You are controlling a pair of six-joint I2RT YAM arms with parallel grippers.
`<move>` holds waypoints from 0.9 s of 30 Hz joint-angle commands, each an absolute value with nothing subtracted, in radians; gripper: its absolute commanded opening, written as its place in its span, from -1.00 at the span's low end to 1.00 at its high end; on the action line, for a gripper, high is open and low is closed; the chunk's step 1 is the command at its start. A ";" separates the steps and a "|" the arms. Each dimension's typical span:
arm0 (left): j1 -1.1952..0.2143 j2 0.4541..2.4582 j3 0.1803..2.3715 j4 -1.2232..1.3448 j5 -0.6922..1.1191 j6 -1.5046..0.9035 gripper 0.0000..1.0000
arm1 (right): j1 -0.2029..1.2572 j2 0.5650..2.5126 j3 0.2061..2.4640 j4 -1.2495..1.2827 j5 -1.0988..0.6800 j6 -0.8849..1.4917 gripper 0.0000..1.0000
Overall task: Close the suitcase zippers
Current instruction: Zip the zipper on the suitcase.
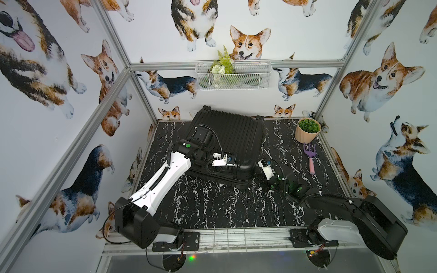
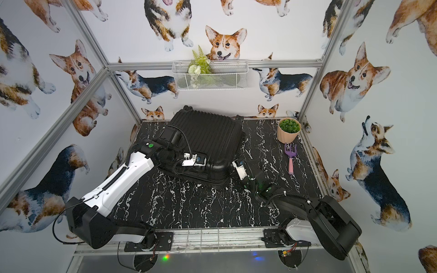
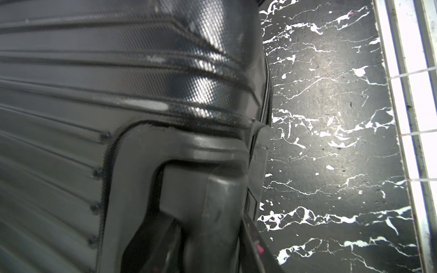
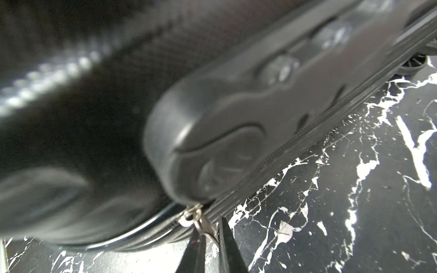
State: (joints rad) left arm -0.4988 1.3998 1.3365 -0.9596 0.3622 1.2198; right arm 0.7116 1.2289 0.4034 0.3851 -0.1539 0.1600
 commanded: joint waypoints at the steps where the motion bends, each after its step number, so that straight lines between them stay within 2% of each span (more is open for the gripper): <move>1: -0.503 1.386 1.329 -1.019 0.421 1.258 -0.51 | 0.708 1.245 0.412 0.479 -0.189 0.136 -0.70; 8: -0.504 1.379 1.318 -1.013 0.432 1.257 -0.50 | 0.705 1.284 0.421 0.500 -0.229 0.107 -0.63; 11: -0.503 1.379 1.316 -1.011 0.434 1.255 -0.50 | 0.704 1.297 0.414 0.529 -0.253 0.089 -0.73; 15: -0.503 1.378 1.316 -1.004 0.430 1.252 -0.50 | 0.704 1.301 0.401 0.571 -0.259 0.079 -0.99; 21: -0.503 1.358 1.305 -0.939 0.396 1.207 -0.50 | 0.704 1.268 0.388 0.562 -0.286 0.073 -1.00; 27: -0.503 1.344 1.289 -0.798 0.319 1.065 -0.46 | 0.705 1.211 0.379 0.498 -0.328 0.077 -1.00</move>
State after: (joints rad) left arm -0.5060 1.3525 1.2865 -0.9295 0.3500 1.1625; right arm 0.7002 1.2335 0.3790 0.4427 -0.2432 0.1009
